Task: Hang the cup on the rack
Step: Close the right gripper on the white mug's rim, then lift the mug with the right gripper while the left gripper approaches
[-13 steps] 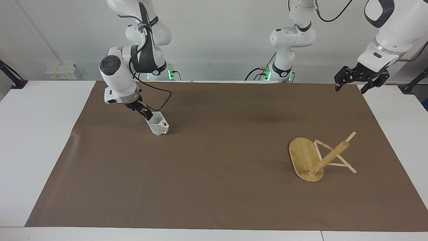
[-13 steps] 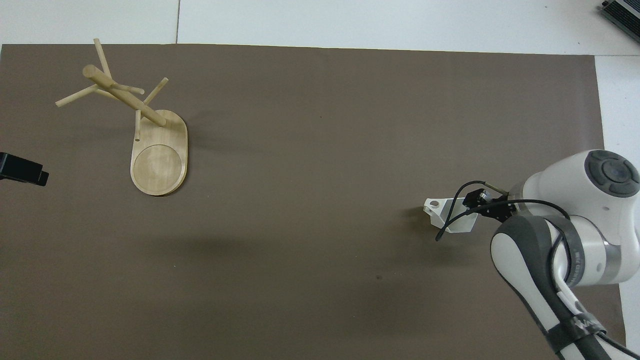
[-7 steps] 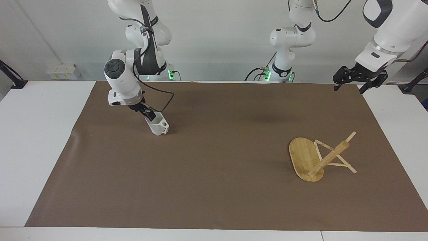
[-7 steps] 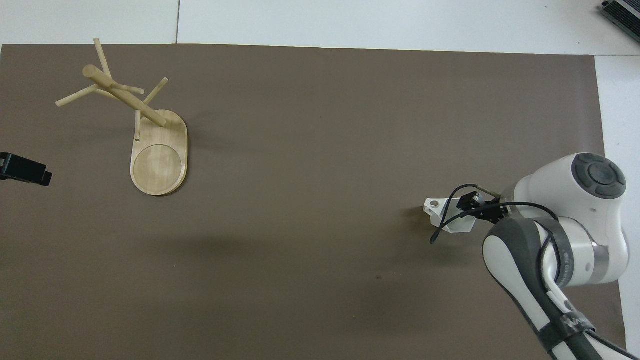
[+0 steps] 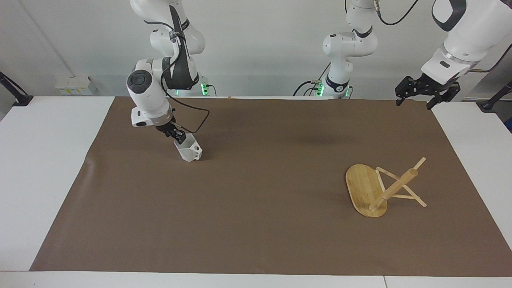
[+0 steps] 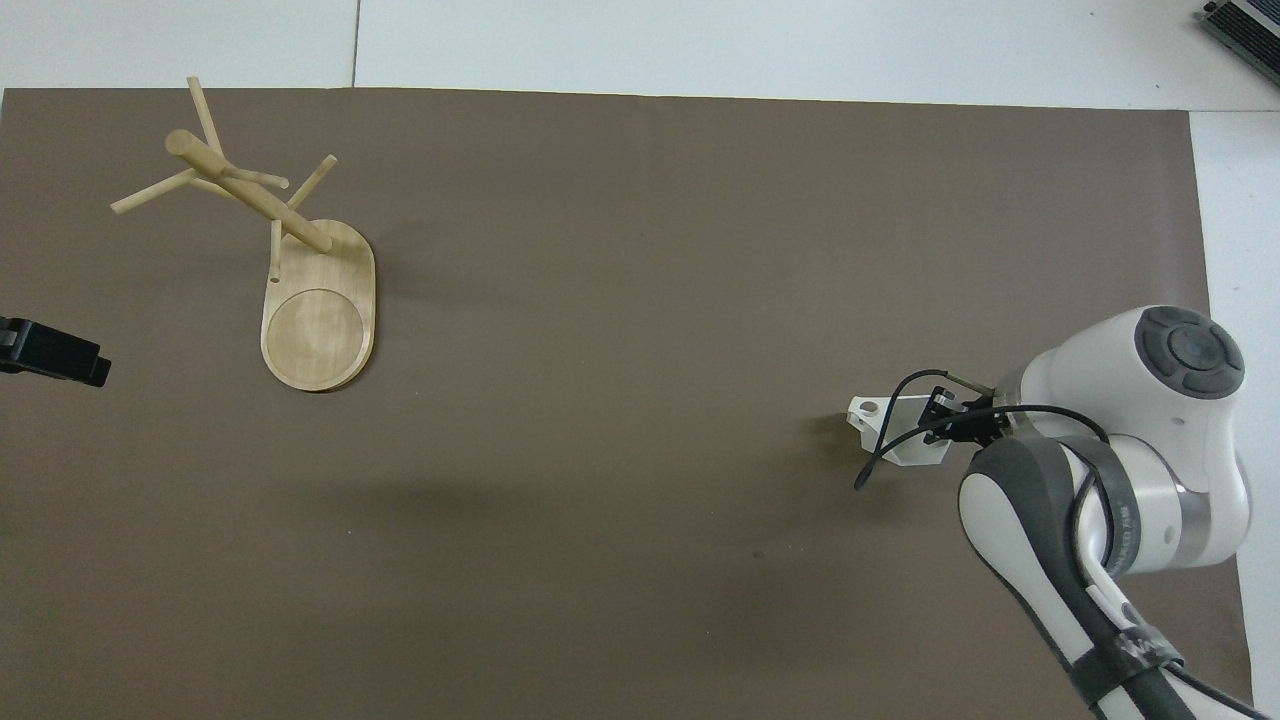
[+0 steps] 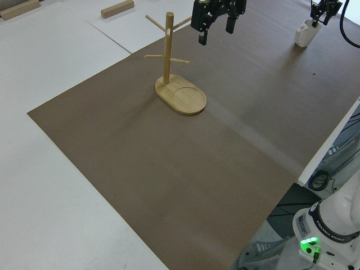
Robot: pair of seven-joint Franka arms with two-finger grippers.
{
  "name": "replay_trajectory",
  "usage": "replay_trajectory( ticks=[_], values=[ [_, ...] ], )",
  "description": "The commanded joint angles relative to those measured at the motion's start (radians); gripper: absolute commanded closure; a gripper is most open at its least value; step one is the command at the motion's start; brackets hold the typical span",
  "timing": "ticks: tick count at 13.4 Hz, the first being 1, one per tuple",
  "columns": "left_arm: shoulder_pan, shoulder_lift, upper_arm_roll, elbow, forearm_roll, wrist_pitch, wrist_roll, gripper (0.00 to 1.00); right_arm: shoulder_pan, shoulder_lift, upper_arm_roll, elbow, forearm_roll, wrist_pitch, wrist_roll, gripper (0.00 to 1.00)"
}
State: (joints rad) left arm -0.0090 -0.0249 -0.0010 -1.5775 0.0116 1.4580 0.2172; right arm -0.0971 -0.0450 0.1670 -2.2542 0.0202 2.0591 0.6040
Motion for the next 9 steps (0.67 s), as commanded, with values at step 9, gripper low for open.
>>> replay_trajectory(
  ticks=[9],
  values=[
    [-0.012,-0.024,0.004,-0.032,-0.097,0.039,0.027,0.00,-0.007,0.017,0.006,0.036,0.089,0.015,-0.030,1.00]
  ],
)
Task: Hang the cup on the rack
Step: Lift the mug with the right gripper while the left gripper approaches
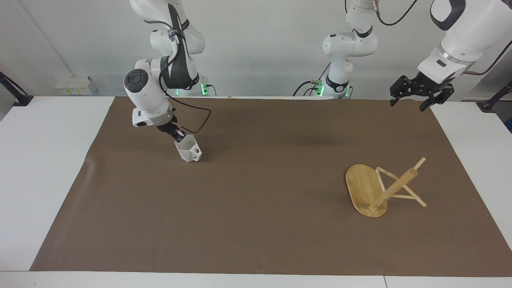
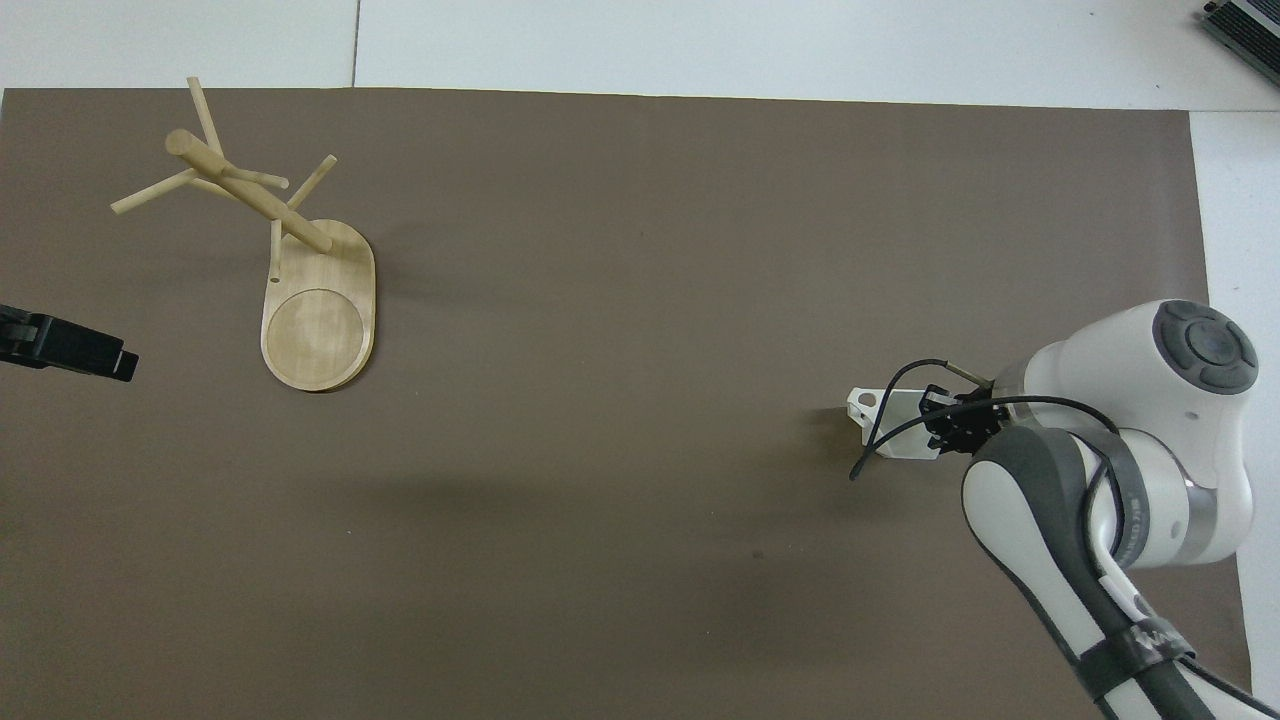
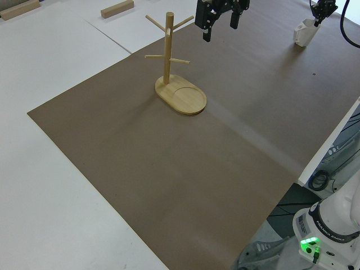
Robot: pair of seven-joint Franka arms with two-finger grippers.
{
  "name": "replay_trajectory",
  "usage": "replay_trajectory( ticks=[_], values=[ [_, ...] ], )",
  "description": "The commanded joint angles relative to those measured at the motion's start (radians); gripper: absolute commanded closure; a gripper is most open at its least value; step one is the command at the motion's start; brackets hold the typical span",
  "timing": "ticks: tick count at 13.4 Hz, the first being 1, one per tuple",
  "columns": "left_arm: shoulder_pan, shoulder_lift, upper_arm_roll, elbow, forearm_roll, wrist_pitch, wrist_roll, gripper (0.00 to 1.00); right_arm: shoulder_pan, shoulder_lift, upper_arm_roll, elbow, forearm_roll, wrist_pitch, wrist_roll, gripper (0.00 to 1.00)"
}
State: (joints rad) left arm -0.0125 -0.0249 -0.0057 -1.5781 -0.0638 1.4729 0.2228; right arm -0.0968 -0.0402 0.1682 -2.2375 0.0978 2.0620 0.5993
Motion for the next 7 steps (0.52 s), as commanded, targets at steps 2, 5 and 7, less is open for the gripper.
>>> replay_trajectory(
  ticks=[2,5,7],
  values=[
    [-0.009,-0.024,0.010,-0.034,-0.056,0.027,0.093,0.00,-0.007,0.013,0.005,0.056,0.013,0.001,-0.070,1.00],
    [-0.011,-0.024,0.009,-0.034,-0.094,0.029,0.136,0.00,-0.006,-0.010,0.005,0.133,0.013,-0.026,-0.211,1.00],
    [-0.011,-0.026,0.009,-0.036,-0.119,0.030,0.267,0.00,-0.006,-0.017,0.005,0.237,0.013,-0.074,-0.378,1.00]
  ],
)
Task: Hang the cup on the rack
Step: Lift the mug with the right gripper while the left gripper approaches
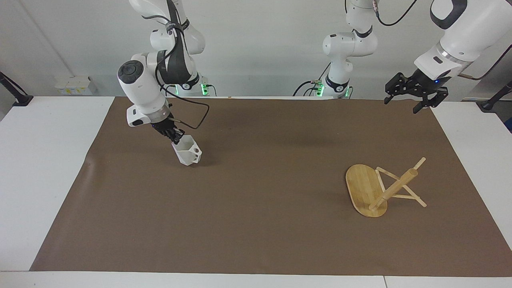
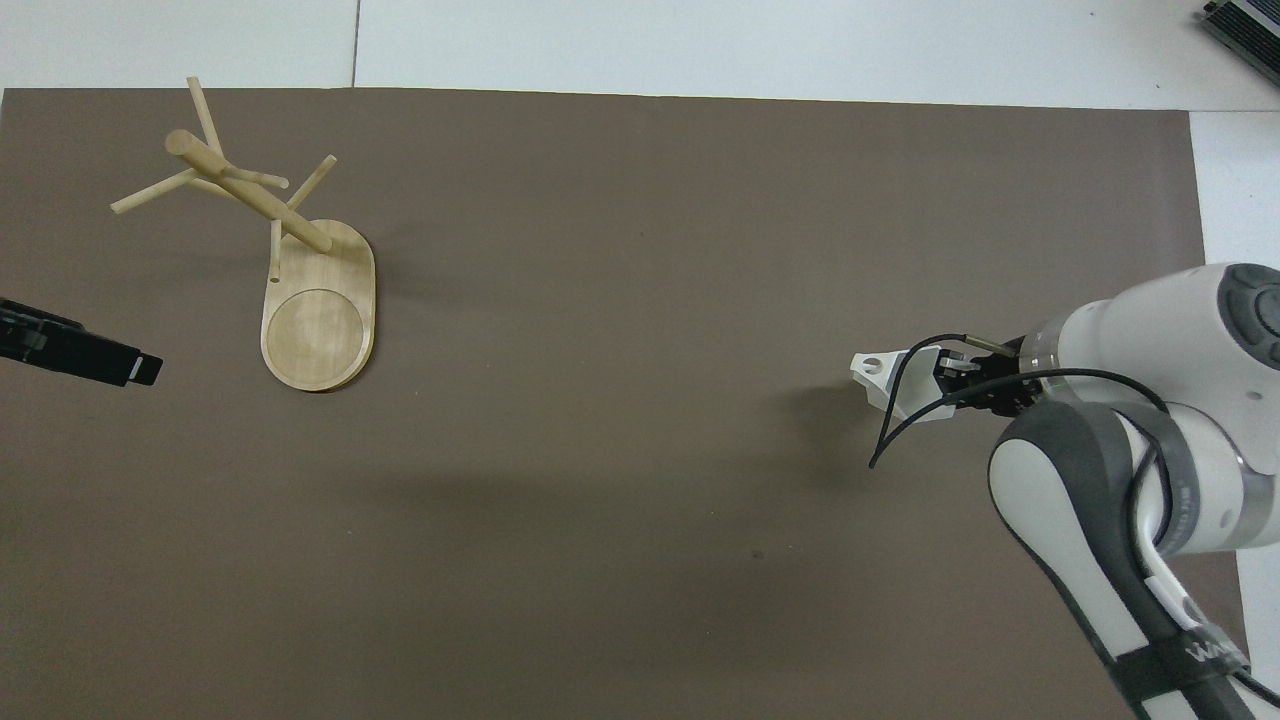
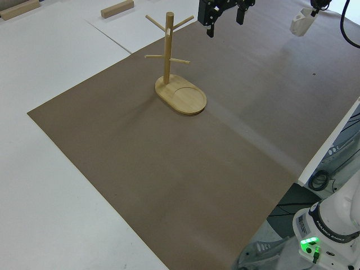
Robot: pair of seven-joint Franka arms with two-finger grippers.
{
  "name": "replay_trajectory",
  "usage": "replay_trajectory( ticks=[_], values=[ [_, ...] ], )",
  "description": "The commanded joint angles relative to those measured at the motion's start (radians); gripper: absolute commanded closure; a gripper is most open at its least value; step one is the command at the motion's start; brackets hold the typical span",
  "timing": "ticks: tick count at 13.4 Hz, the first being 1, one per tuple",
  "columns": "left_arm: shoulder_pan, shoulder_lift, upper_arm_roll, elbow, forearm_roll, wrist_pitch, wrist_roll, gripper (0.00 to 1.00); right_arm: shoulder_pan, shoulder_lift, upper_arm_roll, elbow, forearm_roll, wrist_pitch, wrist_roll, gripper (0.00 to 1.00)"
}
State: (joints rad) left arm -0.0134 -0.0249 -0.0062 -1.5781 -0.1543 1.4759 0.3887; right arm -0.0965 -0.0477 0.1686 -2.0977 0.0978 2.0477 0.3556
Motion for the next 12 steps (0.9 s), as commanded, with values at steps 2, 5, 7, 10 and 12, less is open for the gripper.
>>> replay_trajectory(
  ticks=[2,5,7,10,12],
  values=[
    [0.001,-0.029,0.011,-0.043,-0.053,0.027,0.188,0.00,-0.002,-0.011,0.005,0.183,0.013,-0.109,-0.316,1.00],
    [0.007,-0.049,0.017,-0.085,-0.134,0.067,0.263,0.00,0.000,-0.020,0.015,0.269,0.019,-0.159,-0.432,1.00],
    [0.006,-0.064,0.017,-0.123,-0.169,0.113,0.398,0.00,0.000,-0.032,0.023,0.307,0.100,-0.191,-0.464,1.00],
    [0.006,-0.090,0.017,-0.190,-0.241,0.177,0.570,0.00,0.001,-0.043,0.022,0.323,0.323,-0.193,-0.486,1.00],
    [0.007,-0.112,0.020,-0.241,-0.295,0.228,0.672,0.00,0.003,-0.044,0.035,0.318,0.437,-0.192,-0.477,1.00]
  ],
)
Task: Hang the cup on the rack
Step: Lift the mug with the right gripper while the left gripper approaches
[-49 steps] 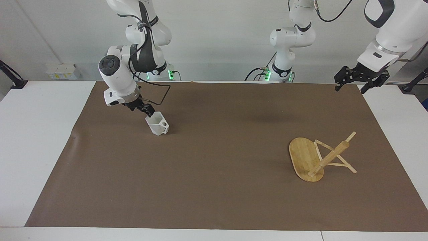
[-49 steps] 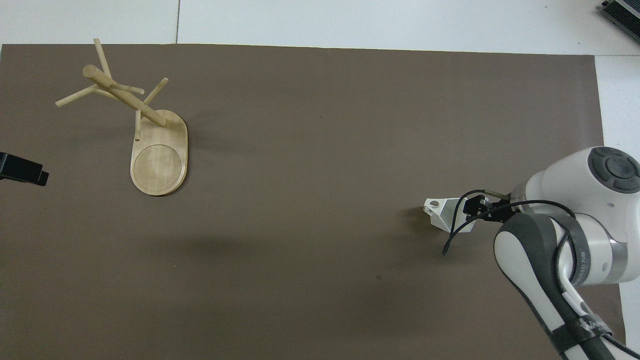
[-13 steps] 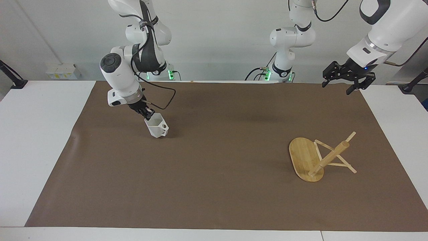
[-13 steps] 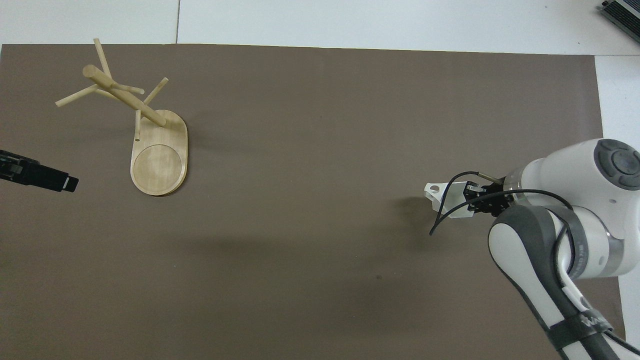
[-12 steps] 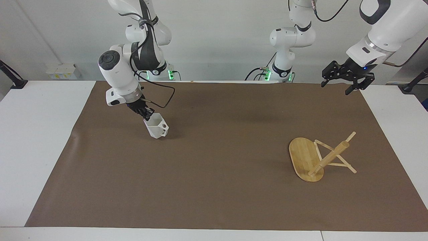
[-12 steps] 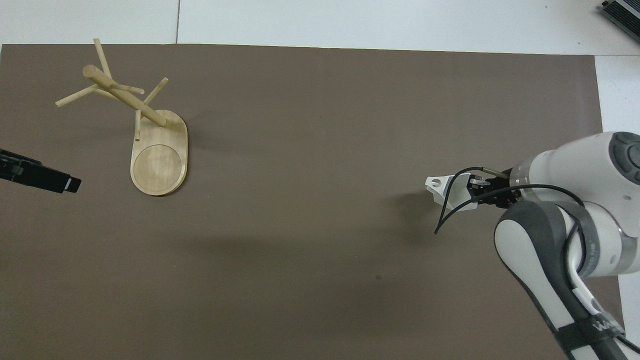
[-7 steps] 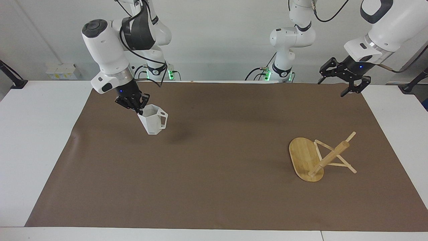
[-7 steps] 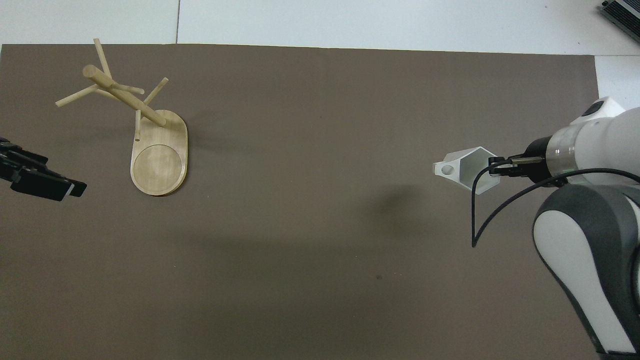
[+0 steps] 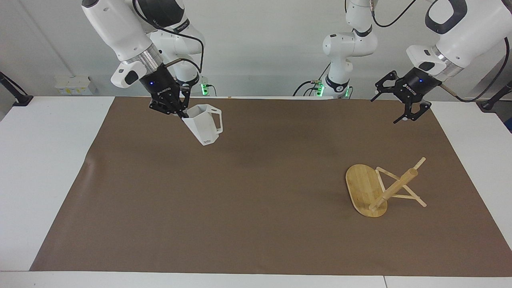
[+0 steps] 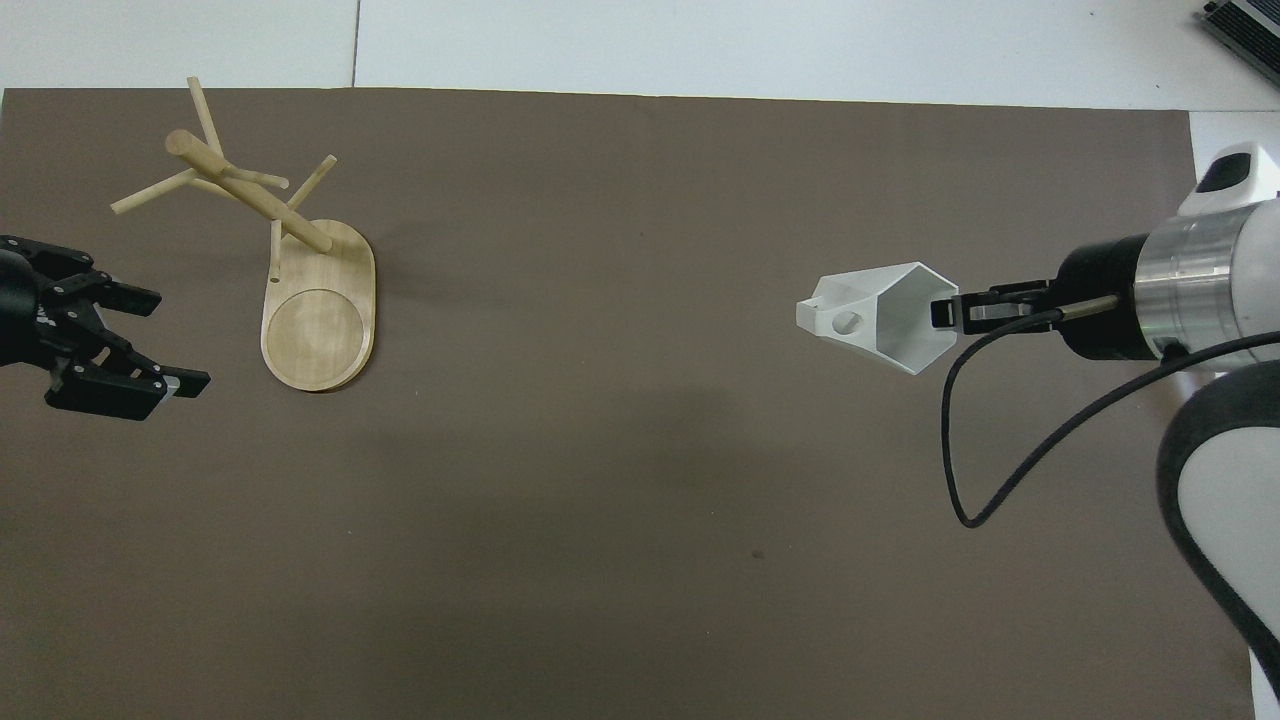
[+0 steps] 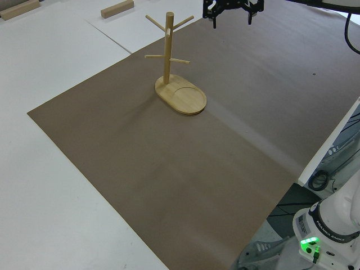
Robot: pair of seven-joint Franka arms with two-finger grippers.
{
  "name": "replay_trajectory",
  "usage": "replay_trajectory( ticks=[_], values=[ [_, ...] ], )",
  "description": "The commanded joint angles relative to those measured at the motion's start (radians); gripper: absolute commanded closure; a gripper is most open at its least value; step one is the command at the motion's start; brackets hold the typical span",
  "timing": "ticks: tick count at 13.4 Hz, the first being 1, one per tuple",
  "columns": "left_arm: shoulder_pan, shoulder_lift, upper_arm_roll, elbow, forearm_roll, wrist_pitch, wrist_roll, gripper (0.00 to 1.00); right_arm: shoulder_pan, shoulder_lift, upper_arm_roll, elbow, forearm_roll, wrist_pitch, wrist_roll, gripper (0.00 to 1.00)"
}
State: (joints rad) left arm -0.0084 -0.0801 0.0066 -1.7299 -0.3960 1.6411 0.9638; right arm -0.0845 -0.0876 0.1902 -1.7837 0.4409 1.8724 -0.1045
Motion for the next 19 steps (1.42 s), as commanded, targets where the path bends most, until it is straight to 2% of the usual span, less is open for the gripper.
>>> replay_trajectory(
  ticks=[1,3,5,7,10,14,19],
  values=[
    [0.002,-0.078,0.009,-0.130,-0.090,0.087,0.143,0.00,-0.009,-0.011,0.027,-0.003,0.167,-0.018,-0.009,1.00],
    [0.020,-0.111,0.012,-0.200,-0.154,0.153,0.240,0.00,-0.009,-0.009,0.037,-0.022,0.272,-0.013,0.035,1.00],
    [0.021,-0.115,0.010,-0.208,-0.174,0.160,0.317,0.00,-0.008,0.021,0.064,-0.025,0.396,0.020,0.055,1.00],
    [0.012,-0.115,0.010,-0.209,-0.233,0.172,0.360,0.00,0.002,0.060,0.127,-0.026,0.494,0.114,0.083,1.00],
    [-0.043,-0.133,0.006,-0.261,-0.259,0.268,0.446,0.00,0.022,0.092,0.225,-0.028,0.490,0.269,0.152,1.00],
    [-0.140,-0.127,0.006,-0.284,-0.309,0.341,0.483,0.00,0.023,0.170,0.291,-0.011,0.487,0.291,0.183,1.00],
    [-0.200,-0.110,0.006,-0.333,-0.392,0.395,0.575,0.00,0.028,0.201,0.333,-0.011,0.461,0.321,0.190,1.00]
  ],
)
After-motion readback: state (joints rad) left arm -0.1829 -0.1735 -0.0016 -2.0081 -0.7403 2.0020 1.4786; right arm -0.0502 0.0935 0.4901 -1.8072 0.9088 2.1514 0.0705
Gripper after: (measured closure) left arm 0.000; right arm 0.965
